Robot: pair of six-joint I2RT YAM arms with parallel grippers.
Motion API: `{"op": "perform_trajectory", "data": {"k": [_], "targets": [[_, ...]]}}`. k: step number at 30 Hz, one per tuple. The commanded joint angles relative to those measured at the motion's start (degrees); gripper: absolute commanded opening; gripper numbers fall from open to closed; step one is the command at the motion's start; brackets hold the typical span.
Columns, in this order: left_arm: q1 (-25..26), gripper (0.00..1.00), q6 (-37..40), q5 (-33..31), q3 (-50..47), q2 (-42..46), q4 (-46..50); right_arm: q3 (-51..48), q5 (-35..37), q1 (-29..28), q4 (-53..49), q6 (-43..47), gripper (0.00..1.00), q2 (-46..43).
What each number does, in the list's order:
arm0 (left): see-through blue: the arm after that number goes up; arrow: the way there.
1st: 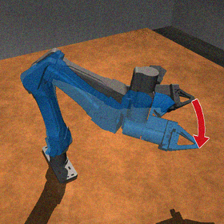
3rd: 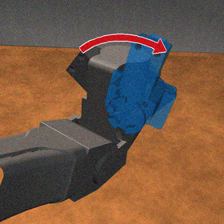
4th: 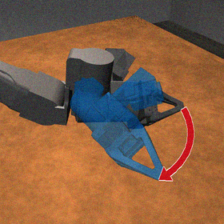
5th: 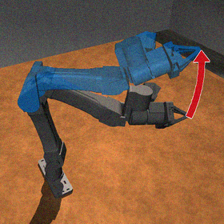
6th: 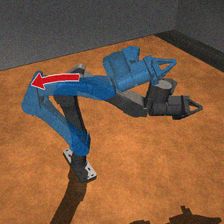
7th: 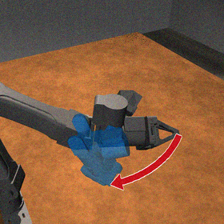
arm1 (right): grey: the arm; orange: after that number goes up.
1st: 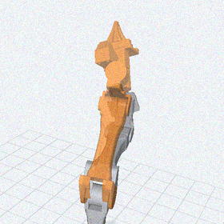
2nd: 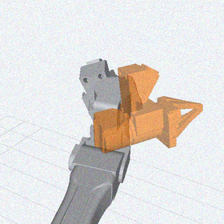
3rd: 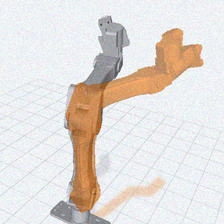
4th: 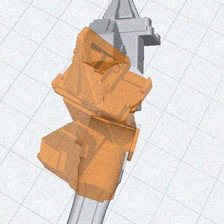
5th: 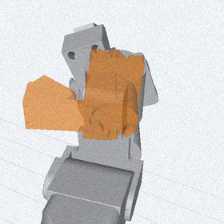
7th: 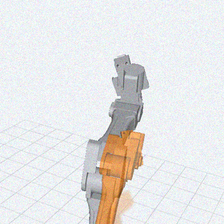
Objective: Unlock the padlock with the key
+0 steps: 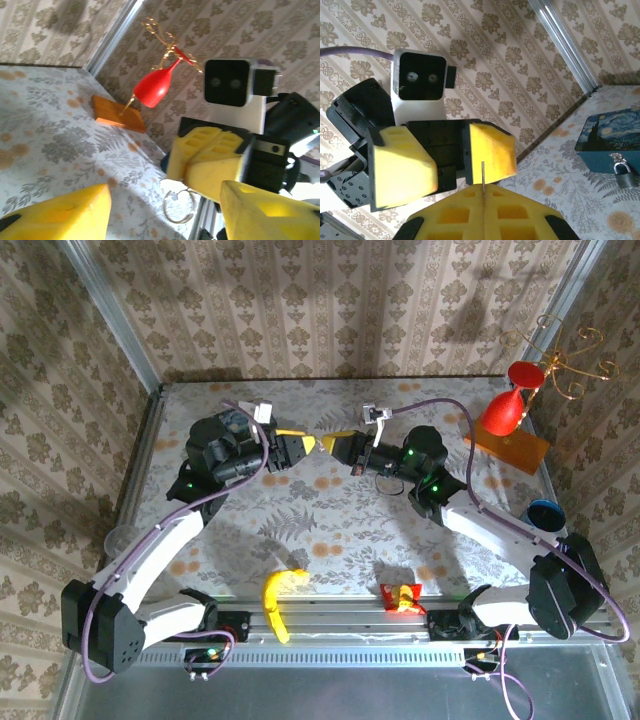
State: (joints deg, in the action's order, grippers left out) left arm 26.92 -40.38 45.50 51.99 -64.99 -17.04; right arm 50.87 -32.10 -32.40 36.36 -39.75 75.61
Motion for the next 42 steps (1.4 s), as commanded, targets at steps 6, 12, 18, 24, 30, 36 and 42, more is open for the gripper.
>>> {"op": "perform_trajectory", "data": {"k": [6,12,18,24,30,36,42], "targets": [[-0.2,0.4,-3.3,4.2,0.4,-0.7,-7.2,1.1,-3.3,0.0,6.5,-3.1,0.0,1.6],[-0.2,0.36,-2.9,4.0,0.8,-1.1,-6.7,1.4,-3.7,-0.3,8.4,-4.3,0.0,2.1],[-0.2,0.13,-3.2,4.0,0.5,-1.1,-7.5,2.0,-3.8,-0.7,9.2,-4.9,0.0,2.7],[-0.2,0.0,-2.4,4.2,0.1,-0.5,-7.4,2.3,-4.0,-0.8,8.8,-4.9,0.0,3.1],[-0.4,0.0,7.6,3.5,4.0,1.9,5.6,2.4,-2.3,-0.8,-0.6,0.9,0.37,0.0],[-0.4,0.0,16.2,5.7,8.1,3.7,16.0,1.4,-0.2,-0.8,-7.2,5.4,0.58,-4.4],[-0.4,0.0,18.1,9.4,10.3,3.5,19.0,4.8,-7.2,-0.9,-14.3,9.7,0.58,-5.6]]}}
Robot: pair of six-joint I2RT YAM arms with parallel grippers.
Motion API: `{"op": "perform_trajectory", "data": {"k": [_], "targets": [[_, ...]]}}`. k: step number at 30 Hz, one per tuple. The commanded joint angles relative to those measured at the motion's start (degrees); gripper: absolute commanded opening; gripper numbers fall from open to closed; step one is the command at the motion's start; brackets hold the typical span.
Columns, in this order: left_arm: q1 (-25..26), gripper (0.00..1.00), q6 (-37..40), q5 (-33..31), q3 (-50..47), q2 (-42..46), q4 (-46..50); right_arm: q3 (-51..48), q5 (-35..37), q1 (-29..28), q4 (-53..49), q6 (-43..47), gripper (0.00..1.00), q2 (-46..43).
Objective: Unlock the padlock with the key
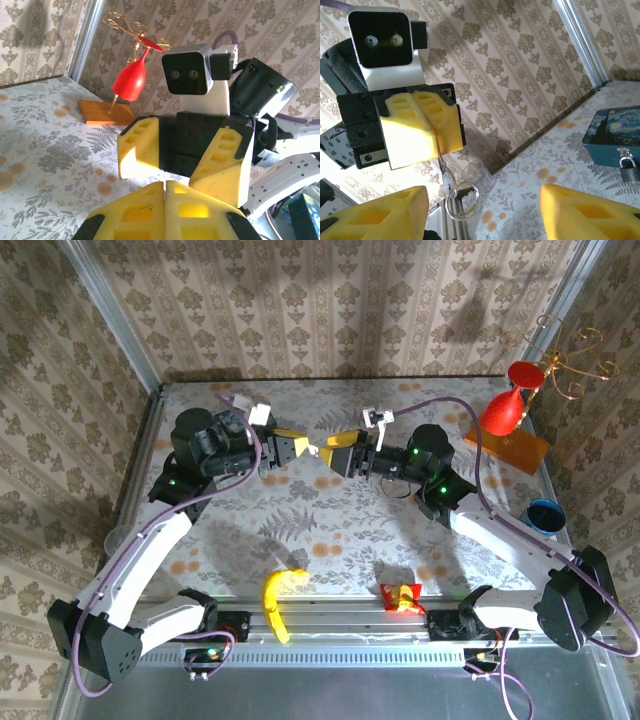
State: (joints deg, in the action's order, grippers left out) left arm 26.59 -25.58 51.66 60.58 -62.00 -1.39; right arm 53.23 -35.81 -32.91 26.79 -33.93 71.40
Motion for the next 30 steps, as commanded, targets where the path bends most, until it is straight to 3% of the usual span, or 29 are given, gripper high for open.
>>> {"op": "perform_trajectory", "data": {"k": [1,6,12,30], "targets": [[0.0,0.0,3.2,3.8,1.9,0.5,3.1,2.4,-3.9,-0.5,-4.7,4.5,0.56,-1.6],[0.0,0.0,2.3,5.2,1.8,0.7,1.8,-0.4,-6.8,-1.1,2.3,3.7,0.59,-2.7],[0.0,0.0,0.0,6.4,1.1,0.7,-1.2,2.2,-8.3,-2.2,-0.7,4.8,0.59,-1.1],[0.0,0.0,-1.3,6.3,-0.6,2.2,-2.9,4.9,-8.4,-2.9,-1.3,4.2,0.33,2.4]]}}
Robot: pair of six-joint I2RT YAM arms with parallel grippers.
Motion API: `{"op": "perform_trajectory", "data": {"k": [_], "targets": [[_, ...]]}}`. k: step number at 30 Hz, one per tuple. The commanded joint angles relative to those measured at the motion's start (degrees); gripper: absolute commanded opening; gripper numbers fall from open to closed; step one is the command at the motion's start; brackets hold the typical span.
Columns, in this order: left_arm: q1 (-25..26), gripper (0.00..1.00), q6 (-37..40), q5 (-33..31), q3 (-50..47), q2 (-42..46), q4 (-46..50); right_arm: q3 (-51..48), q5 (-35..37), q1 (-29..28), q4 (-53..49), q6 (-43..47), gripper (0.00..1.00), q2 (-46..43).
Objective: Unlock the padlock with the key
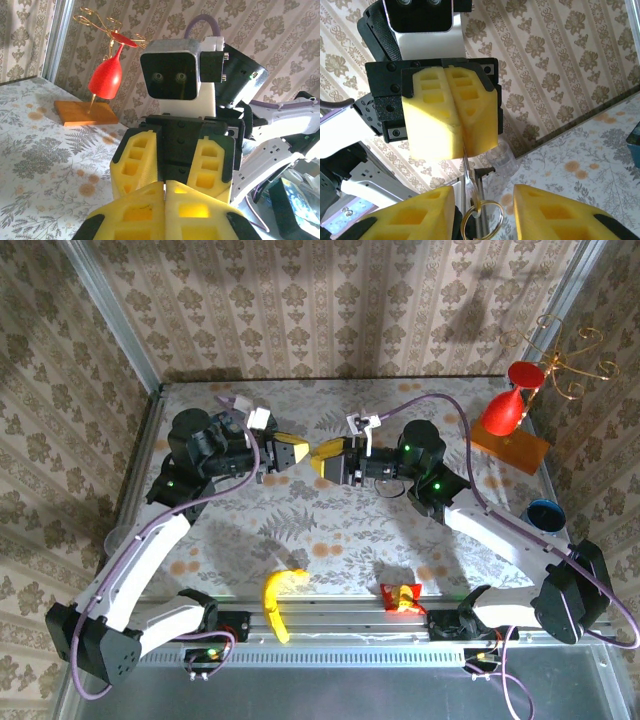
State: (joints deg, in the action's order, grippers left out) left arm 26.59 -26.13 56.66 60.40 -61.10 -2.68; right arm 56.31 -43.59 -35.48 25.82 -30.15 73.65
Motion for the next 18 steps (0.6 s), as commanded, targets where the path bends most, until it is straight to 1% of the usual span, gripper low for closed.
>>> {"op": "perform_trajectory", "data": {"k": [1,6,10,13,14,15,16,17,18], "targets": [[-0.1,0.0,-0.8,1.3,-0.4,1.4,-1.5,1.8,-0.7,-0.3,-0.6,0.5,0.3,0.1],[0.0,0.0,-0.9,1.3,-0.4,1.6,-1.7,1.7,-0.5,-0.3,-0.8,0.5,0.2,-0.2],[0.0,0.0,-0.9,1.2,-0.4,1.6,-1.5,1.8,-0.1,-0.3,-0.7,0.5,0.08,-0.5],[0.0,0.0,-1.1,0.9,-0.6,1.8,-1.1,1.6,0.3,-0.3,-0.9,0.7,0.01,-0.8],[-0.1,0.0,-1.2,0.7,-0.7,1.9,-1.1,1.5,0.5,-0.3,-0.9,0.7,0.0,-0.9],[-1.6,0.0,-1.4,0.4,-0.9,1.9,-1.2,1.5,0.9,-0.3,-1.2,0.7,0.0,-1.1],[-1.7,0.0,-1.6,0.2,-0.9,2.0,-1.2,1.6,1.6,-0.3,-1.6,0.8,0.0,-1.1],[-1.8,0.04,-1.8,-0.2,-1.0,2.1,-1.2,1.5,2.1,-0.3,-2.0,0.8,0.0,-1.2],[-1.9,0.18,-2.0,-0.6,-1.2,2.2,-1.3,1.6,2.8,-0.3,-2.4,0.9,0.0,-1.4]]}}
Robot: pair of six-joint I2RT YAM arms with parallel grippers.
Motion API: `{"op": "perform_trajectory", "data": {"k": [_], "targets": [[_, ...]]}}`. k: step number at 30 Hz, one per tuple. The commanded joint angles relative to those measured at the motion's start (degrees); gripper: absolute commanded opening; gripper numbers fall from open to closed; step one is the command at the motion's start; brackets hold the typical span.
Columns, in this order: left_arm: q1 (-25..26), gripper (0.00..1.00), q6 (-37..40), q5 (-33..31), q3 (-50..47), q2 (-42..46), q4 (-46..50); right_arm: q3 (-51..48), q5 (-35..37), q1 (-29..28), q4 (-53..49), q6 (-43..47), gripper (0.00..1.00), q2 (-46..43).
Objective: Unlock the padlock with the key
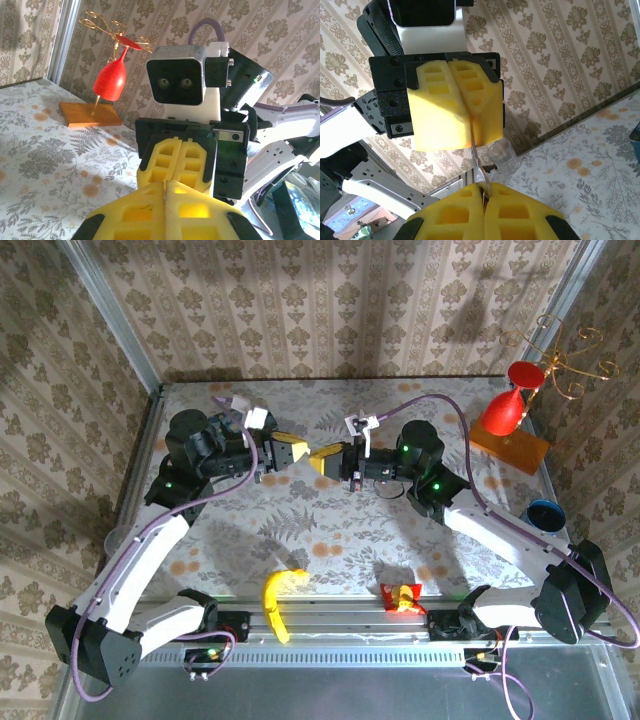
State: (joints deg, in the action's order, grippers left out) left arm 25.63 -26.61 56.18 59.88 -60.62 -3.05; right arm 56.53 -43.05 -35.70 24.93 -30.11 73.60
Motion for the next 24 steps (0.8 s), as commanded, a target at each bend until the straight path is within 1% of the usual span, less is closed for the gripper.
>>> {"op": "perform_trajectory", "data": {"k": [1,3,5,6,8,9,12,13,16,18,21,22,24], "targets": [[-1.2,0.38,-1.9,-0.5,-0.8,1.7,-1.2,1.5,2.9,-0.1,-2.2,0.9,0.0,-1.5],[-1.7,0.72,-2.7,-2.1,-1.1,2.0,-1.5,1.7,4.5,-0.1,-3.8,1.0,0.0,-1.5],[-2.2,0.97,-3.0,-4.7,-1.4,2.4,-1.2,2.1,7.2,0.1,-6.9,1.4,0.0,-1.6],[-2.7,1.0,-2.8,-6.8,-1.3,2.6,-0.1,2.3,9.2,0.1,-8.7,1.5,0.0,-1.7],[-3.7,1.0,-1.7,-11.8,-0.9,3.1,2.8,2.1,13.2,0.3,-11.4,1.4,0.0,-1.8],[-4.2,1.0,-1.0,-15.6,-0.4,3.3,4.8,1.6,15.1,0.5,-12.1,1.1,0.0,-2.0],[-5.7,1.0,2.1,-29.9,1.2,2.2,12.1,0.3,20.0,1.0,-13.8,0.2,0.0,-2.9],[-6.4,1.0,2.7,-35.0,2.1,1.0,15.1,-0.1,21.5,1.1,-14.5,-0.2,0.0,-3.1],[-9.3,1.0,4.1,-44.7,4.4,-4.7,19.4,-0.3,25.1,1.3,-17.5,-0.1,0.0,-3.6],[-11.8,1.0,5.6,-49.0,6.0,-10.1,19.8,-0.3,25.7,1.4,-18.8,0.3,0.0,-3.5],[-15.0,1.0,9.2,-54.9,11.8,-20.7,21.9,-0.1,26.5,1.6,-20.3,0.1,0.0,-3.0],[-15.9,1.0,10.3,-56.3,14.6,-24.5,22.8,0.0,26.6,1.7,-20.6,-0.1,0.0,-3.0],[-17.6,1.0,12.0,-56.6,19.8,-31.1,24.6,0.1,27.3,1.8,-21.0,-0.3,0.0,-3.0]]}}
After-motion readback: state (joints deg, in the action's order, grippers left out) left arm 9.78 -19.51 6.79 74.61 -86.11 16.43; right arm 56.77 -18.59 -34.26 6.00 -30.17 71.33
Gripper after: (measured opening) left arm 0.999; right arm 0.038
